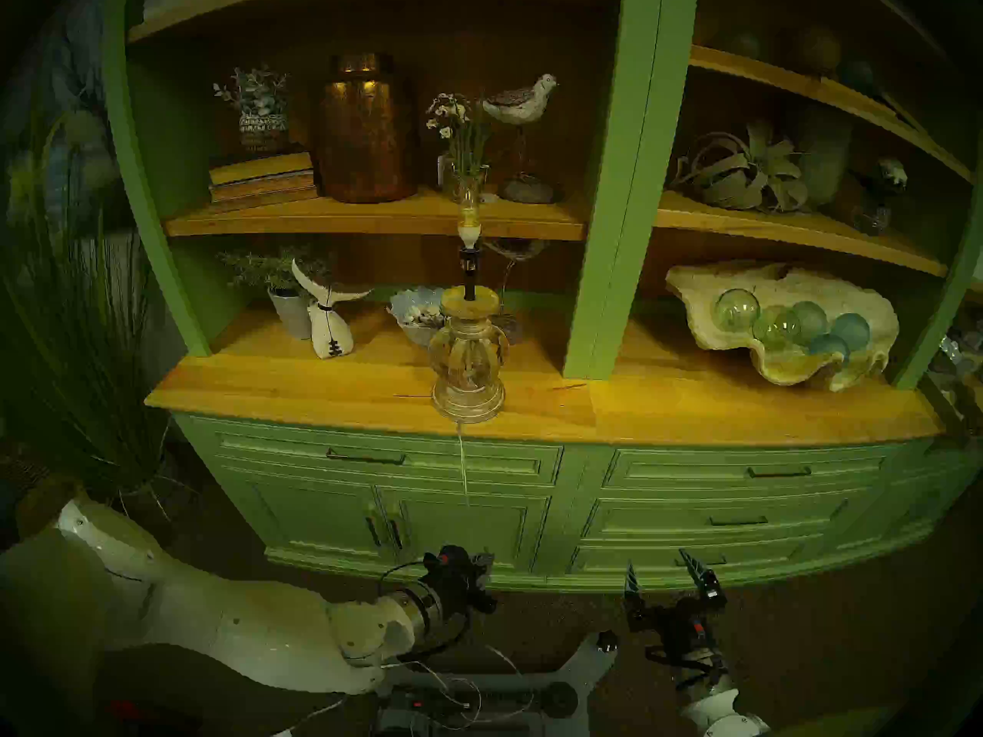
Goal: Grab cable and switch light on
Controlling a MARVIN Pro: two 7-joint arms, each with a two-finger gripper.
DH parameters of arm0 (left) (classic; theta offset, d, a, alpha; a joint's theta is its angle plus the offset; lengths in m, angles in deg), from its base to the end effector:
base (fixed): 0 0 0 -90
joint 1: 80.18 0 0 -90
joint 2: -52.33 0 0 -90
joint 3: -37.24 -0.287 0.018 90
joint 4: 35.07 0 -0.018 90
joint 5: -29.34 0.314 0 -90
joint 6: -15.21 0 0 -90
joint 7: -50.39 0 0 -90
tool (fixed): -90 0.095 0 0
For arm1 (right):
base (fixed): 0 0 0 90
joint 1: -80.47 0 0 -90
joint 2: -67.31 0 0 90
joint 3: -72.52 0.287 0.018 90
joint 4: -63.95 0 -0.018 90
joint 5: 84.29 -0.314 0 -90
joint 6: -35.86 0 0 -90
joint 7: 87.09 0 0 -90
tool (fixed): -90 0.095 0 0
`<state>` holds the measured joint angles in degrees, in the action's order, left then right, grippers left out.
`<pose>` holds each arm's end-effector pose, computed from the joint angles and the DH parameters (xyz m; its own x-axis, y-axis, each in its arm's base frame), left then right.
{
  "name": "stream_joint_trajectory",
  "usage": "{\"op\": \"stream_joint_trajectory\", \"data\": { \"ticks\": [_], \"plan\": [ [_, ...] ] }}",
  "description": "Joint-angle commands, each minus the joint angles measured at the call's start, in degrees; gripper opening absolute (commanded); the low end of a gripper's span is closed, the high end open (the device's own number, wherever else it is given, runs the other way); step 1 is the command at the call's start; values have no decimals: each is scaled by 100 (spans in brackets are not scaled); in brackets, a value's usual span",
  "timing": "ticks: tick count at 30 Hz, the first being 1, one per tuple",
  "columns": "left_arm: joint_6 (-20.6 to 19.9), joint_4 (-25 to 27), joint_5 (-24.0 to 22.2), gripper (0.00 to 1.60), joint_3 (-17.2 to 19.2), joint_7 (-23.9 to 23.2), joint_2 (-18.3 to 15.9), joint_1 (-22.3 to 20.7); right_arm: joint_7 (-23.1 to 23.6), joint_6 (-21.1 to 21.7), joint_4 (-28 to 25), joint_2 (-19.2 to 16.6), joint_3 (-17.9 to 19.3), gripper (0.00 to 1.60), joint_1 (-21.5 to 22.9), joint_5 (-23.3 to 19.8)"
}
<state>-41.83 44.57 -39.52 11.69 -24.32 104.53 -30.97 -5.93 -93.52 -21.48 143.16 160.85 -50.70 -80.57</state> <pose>0.2577 -0.0698 -0.4849 0.4489 -0.1664 0.8780 -0.6323 -0.7534 0.1805 0.1302 -0.0662 -0.4692 0.0869 0.2328 0.9686 0.0758 -0.9710 0.2266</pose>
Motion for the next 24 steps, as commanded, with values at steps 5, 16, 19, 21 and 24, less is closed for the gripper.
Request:
{"op": "stream_joint_trajectory", "data": {
  "ticks": [5, 16, 19, 21, 24],
  "plan": [
    [905, -423, -108, 0, 474, -952, -118, -186, -2, -47, -147, 0, 0, 160, 37, 2],
    [1030, -945, -223, 0, 400, -2063, 411, -117, -2, -43, -162, -1, 1, 160, 28, 2],
    [1013, -1005, -309, 0, 367, -2214, 415, -104, -2, -39, -172, -1, 2, 160, 23, 1],
    [1048, -1110, -400, 0, 422, -2406, 409, -64, -2, -34, -178, -2, 3, 160, 19, 0],
    [1115, -1174, -318, 0, 456, -2289, 351, -135, -2, -35, -178, -2, 2, 160, 20, 0]
  ]
}}
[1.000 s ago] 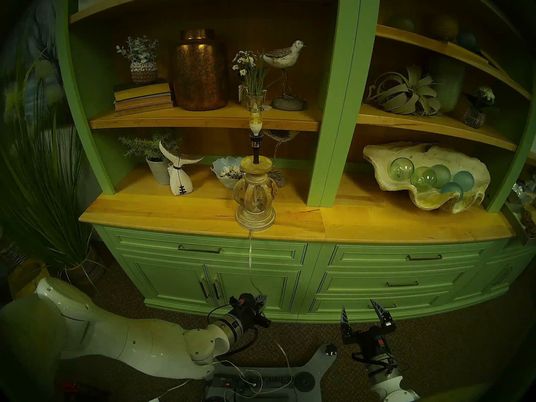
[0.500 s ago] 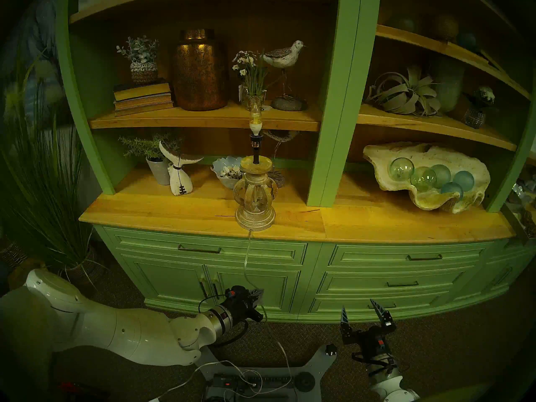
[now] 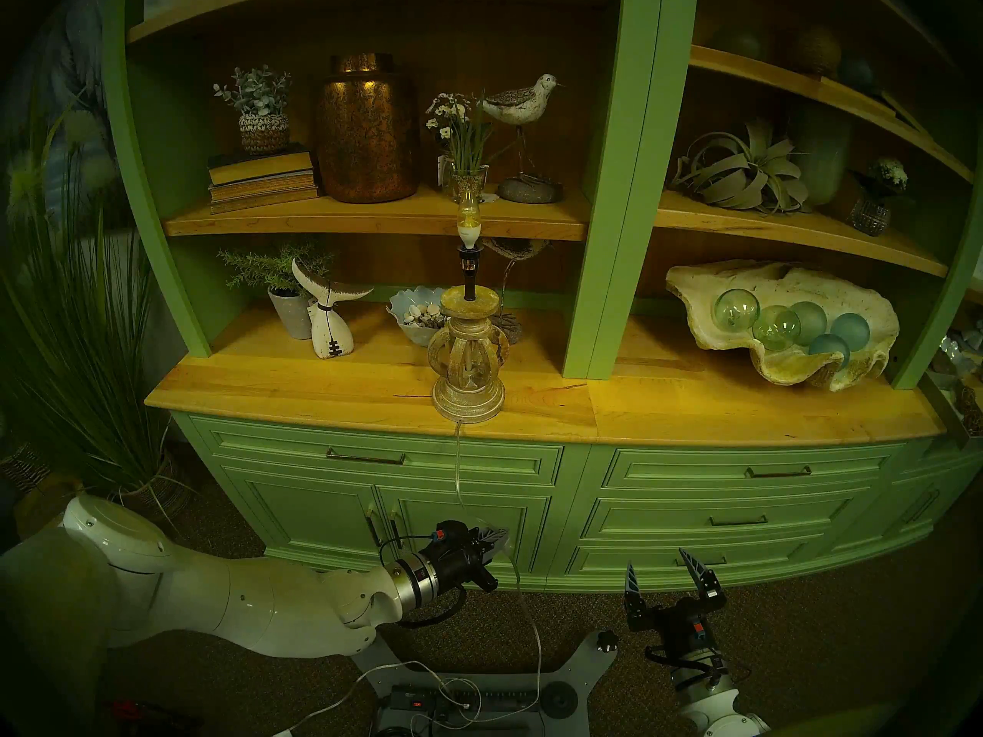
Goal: Grab cable and switch light on
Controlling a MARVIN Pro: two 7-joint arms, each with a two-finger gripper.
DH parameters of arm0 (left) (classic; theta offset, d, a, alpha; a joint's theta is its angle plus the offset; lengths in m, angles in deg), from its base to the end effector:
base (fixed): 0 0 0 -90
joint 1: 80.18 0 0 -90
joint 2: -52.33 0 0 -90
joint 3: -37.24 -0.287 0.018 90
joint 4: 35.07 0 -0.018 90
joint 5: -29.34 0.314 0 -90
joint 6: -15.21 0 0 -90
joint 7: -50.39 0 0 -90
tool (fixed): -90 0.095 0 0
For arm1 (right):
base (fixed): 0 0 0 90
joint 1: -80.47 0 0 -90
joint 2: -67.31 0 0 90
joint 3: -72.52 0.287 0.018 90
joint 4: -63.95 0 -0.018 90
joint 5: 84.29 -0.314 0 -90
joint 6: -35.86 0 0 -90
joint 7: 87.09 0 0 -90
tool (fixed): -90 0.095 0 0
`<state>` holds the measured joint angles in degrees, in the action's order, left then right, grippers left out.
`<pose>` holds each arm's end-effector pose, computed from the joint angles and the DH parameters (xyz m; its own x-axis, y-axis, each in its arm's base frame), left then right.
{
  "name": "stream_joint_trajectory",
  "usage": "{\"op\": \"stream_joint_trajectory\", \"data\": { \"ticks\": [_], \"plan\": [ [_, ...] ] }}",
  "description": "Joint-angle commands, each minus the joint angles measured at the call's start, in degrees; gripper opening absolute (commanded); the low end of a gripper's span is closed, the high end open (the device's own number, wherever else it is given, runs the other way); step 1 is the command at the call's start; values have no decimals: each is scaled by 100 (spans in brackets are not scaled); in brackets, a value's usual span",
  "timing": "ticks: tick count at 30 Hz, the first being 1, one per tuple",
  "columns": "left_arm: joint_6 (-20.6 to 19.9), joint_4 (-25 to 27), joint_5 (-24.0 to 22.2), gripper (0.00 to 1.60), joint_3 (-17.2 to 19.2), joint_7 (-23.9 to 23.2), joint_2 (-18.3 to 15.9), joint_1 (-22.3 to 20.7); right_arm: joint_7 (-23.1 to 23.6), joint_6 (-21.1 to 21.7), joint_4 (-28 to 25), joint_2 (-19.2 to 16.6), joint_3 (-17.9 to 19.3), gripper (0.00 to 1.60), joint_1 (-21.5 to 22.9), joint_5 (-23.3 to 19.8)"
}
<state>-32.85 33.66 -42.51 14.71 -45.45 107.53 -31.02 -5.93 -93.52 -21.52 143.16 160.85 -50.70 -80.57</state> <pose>0.2924 -0.0686 -0.4804 0.3193 -0.0754 0.9446 -0.7779 -0.5901 0.2159 0.1303 -0.0662 -0.4690 0.0863 0.2327 0.9687 0.0758 -0.9711 0.2265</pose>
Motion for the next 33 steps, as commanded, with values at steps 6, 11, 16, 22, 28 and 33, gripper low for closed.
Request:
{"op": "stream_joint_trajectory", "data": {
  "ticks": [6, 11, 16, 22, 28, 33],
  "plan": [
    [87, -505, -276, 0, 297, -229, 122, -167, -2, -39, -165, -1, 2, 160, 25, 1],
    [84, -807, -502, 0, 388, -469, 114, -130, -2, -39, -165, -1, 2, 160, 25, 1],
    [75, -807, -694, 0, 432, -1000, 7, -145, -2, -34, -175, -2, 2, 160, 19, 0],
    [111, -727, -1053, 0, 571, -1343, 64, 31, -2, -34, -174, -2, 2, 160, 20, 0],
    [93, -708, -1234, 0, 645, -1487, 67, 82, -2, -31, -178, -2, 3, 160, 18, 0],
    [86, -738, -1295, 0, 666, -1574, 75, 95, -1, -30, -180, -2, 3, 160, 16, -1]
  ]
}}
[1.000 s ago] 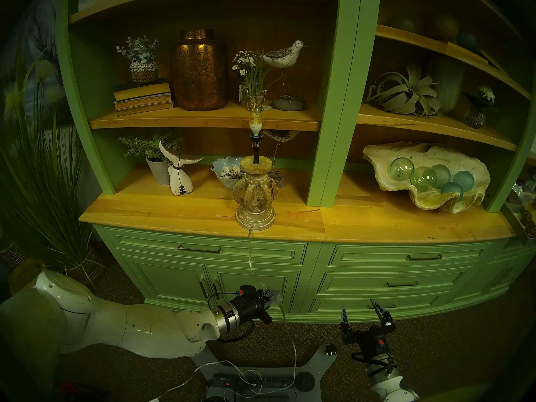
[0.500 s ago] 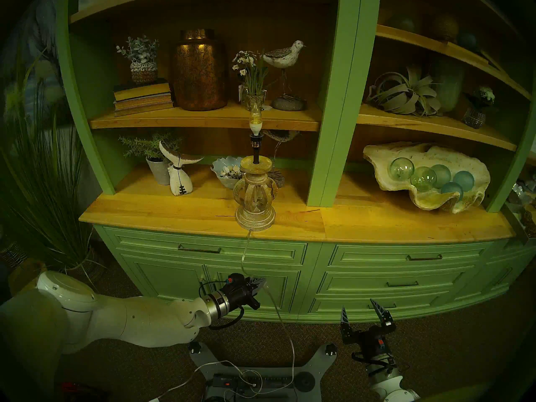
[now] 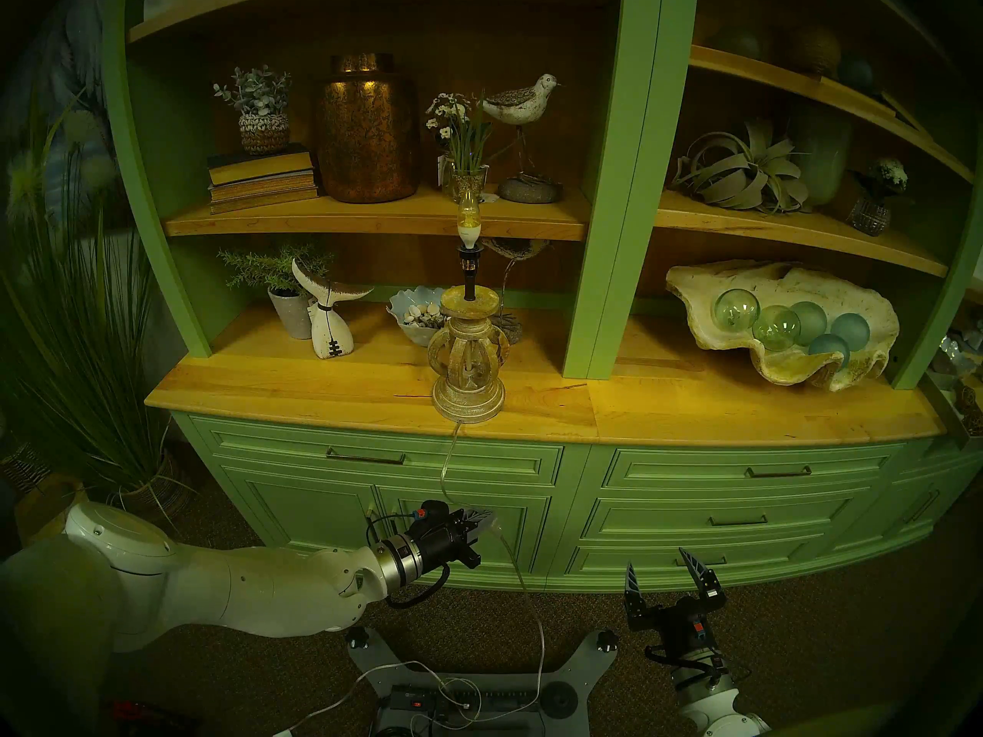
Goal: Grab cable and switch light on
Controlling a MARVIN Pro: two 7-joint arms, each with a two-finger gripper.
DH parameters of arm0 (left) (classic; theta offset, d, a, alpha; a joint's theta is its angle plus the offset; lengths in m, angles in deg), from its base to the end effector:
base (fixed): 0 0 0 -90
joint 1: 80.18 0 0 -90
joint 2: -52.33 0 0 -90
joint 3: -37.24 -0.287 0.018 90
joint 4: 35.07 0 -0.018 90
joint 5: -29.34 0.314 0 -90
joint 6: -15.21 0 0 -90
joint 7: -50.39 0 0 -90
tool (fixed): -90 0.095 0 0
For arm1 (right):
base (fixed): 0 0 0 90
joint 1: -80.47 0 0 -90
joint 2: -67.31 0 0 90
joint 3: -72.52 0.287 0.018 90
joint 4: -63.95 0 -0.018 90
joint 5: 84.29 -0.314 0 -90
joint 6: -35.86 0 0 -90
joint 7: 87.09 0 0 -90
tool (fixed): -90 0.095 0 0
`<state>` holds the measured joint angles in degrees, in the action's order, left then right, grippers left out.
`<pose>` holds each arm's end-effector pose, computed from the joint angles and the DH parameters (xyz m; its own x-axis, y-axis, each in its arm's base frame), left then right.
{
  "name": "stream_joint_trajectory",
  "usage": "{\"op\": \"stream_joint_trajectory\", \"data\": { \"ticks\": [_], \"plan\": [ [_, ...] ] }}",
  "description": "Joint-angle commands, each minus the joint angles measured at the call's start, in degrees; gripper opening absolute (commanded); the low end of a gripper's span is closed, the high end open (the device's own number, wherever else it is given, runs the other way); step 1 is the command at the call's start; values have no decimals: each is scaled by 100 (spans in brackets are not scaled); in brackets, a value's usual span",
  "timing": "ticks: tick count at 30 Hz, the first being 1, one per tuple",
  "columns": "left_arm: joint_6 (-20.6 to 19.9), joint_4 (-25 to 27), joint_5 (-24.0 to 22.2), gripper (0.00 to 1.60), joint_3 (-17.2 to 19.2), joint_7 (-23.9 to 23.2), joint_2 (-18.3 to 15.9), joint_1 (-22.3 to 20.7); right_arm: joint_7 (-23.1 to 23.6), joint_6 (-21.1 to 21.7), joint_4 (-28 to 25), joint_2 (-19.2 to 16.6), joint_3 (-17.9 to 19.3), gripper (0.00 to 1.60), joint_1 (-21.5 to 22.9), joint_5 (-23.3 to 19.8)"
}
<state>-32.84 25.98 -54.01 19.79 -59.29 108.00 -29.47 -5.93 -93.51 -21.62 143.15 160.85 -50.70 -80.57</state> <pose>0.3232 -0.0427 -0.4821 0.3569 0.0201 0.9339 -0.7367 -0.6087 0.2946 0.1308 -0.0661 -0.4685 0.0847 0.2326 0.9689 0.0758 -0.9711 0.2265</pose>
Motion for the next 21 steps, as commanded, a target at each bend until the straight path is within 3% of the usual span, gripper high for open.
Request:
{"op": "stream_joint_trajectory", "data": {
  "ticks": [1, 21],
  "plan": [
    [84, 25, -153, 0, 161, -202, 30, -58, -1, -31, -171, -2, 2, 160, 16, -1],
    [85, -9, -213, 0, 169, -281, 43, -51, -1, -31, -171, -2, 2, 160, 16, -1]
  ]
}}
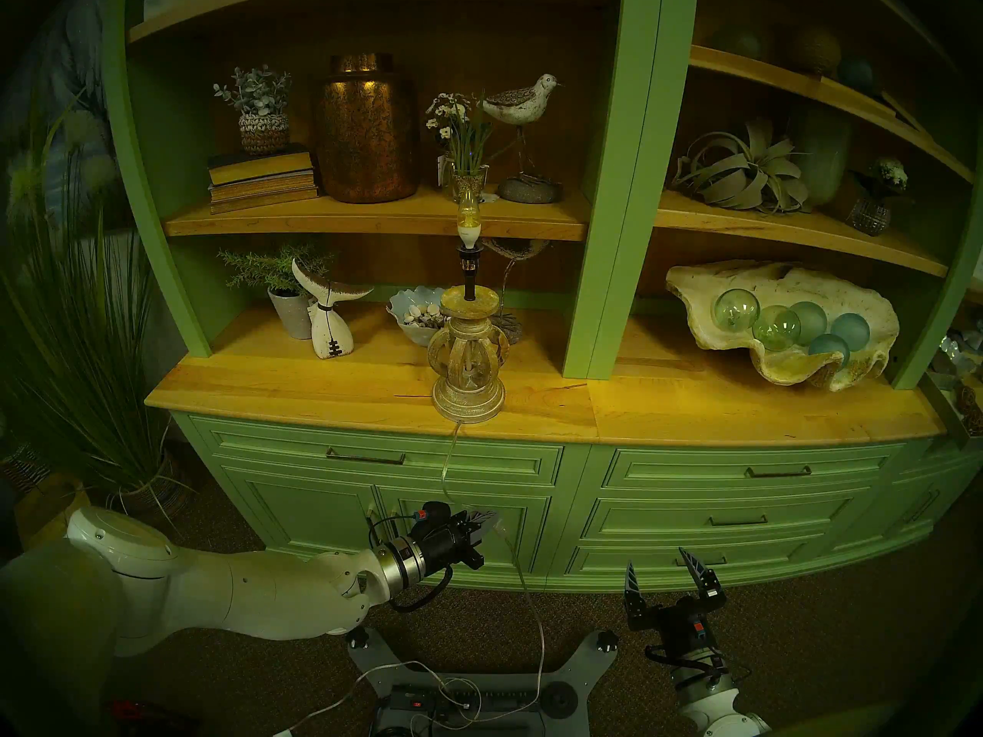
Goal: Grab cable and switch light on
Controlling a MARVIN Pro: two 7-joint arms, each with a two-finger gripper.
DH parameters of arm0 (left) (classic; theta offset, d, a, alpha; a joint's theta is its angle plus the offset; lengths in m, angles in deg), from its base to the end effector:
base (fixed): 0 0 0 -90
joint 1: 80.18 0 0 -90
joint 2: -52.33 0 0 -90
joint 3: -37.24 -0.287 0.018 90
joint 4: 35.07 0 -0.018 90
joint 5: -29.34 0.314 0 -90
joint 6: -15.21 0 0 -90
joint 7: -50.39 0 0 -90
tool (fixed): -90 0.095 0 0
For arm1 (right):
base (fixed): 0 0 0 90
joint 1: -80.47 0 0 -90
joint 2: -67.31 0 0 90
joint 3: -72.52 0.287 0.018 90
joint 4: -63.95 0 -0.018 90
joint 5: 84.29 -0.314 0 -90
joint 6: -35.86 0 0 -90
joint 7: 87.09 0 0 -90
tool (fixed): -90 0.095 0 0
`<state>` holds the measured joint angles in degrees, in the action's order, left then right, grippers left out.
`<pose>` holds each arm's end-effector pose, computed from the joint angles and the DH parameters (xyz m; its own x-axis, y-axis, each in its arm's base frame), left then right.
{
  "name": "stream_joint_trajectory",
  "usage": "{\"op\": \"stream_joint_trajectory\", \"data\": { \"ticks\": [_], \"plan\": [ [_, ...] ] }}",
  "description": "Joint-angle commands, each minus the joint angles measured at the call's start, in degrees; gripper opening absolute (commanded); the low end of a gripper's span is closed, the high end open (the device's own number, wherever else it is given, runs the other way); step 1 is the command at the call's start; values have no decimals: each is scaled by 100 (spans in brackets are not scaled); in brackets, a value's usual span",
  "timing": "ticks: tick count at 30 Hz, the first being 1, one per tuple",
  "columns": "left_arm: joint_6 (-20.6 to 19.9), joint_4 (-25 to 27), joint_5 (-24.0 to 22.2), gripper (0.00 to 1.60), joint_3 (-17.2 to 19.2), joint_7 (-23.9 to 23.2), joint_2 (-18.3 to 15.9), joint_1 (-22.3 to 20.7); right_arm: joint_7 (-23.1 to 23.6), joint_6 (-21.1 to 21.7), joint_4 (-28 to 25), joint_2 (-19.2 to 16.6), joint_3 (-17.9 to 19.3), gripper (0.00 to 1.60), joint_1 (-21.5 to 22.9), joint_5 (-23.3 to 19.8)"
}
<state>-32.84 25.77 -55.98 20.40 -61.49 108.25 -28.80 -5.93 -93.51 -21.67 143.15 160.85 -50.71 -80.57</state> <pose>0.3205 -0.0453 -0.4827 0.3736 0.0493 0.9263 -0.7317 -0.5981 0.3269 0.1309 -0.0660 -0.4682 0.0840 0.2324 0.9690 0.0758 -0.9711 0.2264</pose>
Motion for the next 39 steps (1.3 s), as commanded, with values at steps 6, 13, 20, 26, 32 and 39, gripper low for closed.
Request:
{"op": "stream_joint_trajectory", "data": {
  "ticks": [6, 13, 20, 26, 32, 39],
  "plan": [
    [86, 8, -22, 0, 105, -68, 19, -118, -1, -31, -165, -2, 2, 160, 17, -1],
    [-366, 93, 408, 0, -301, -289, 686, -151, -2, -43, -124, 1, -1, 160, 40, 2],
    [-582, 668, 760, 0, -395, -588, 798, -545, -1, -45, -109, 1, -2, 160, 47, 3],
    [-662, 1148, 1155, 0, -170, -428, 304, -955, -1, -47, -106, 1, -3, 160, 49, 3],
    [-706, 1348, 1319, 0, -55, -328, -240, -1210, -1, -48, -101, 2, -3, 160, 52, 3],
    [-1322, 1823, 1556, 0, -562, -166, -727, -1465, -3, -50, -127, 0, -1, 160, 39, 2]
  ]
}}
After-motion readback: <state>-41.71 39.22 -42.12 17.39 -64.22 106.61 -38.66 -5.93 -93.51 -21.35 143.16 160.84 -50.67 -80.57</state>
